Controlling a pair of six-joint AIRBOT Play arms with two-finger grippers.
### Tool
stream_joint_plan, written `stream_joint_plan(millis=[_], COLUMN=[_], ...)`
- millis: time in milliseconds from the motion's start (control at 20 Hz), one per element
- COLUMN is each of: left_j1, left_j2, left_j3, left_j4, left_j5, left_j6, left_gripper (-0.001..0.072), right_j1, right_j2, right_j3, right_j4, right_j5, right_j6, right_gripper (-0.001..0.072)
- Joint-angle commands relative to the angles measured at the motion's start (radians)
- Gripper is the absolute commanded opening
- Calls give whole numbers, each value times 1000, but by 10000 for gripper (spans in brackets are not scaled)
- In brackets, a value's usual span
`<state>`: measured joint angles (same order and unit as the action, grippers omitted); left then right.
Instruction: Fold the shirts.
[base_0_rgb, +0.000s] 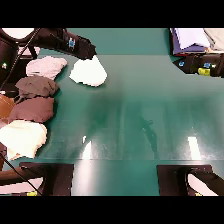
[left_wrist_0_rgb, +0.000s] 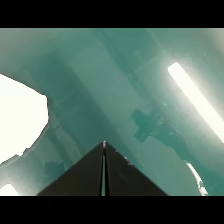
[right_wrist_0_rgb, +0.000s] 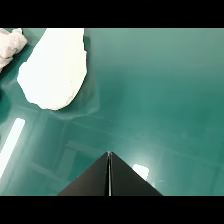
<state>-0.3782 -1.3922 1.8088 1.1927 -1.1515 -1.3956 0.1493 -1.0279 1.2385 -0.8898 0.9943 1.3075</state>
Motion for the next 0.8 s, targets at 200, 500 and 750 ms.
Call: stream_joint_plan(millis=[200,500,750], left_j1=[2,92,122], left_j2=[-12,-272,-492], left_j3=[-13,-15,-15], left_j4=[124,236,160], left_j5=[194,208,273], left_j6=[-40,-182,-201], left_gripper=[593,587,588], right_j1=[1,1,1], right_j2=[2,2,2], right_j3=[0,0,0], right_j4=[8,8,8], right_j5=[3,4,21], right_j6=[1,1,1], right_gripper=[13,13,13])
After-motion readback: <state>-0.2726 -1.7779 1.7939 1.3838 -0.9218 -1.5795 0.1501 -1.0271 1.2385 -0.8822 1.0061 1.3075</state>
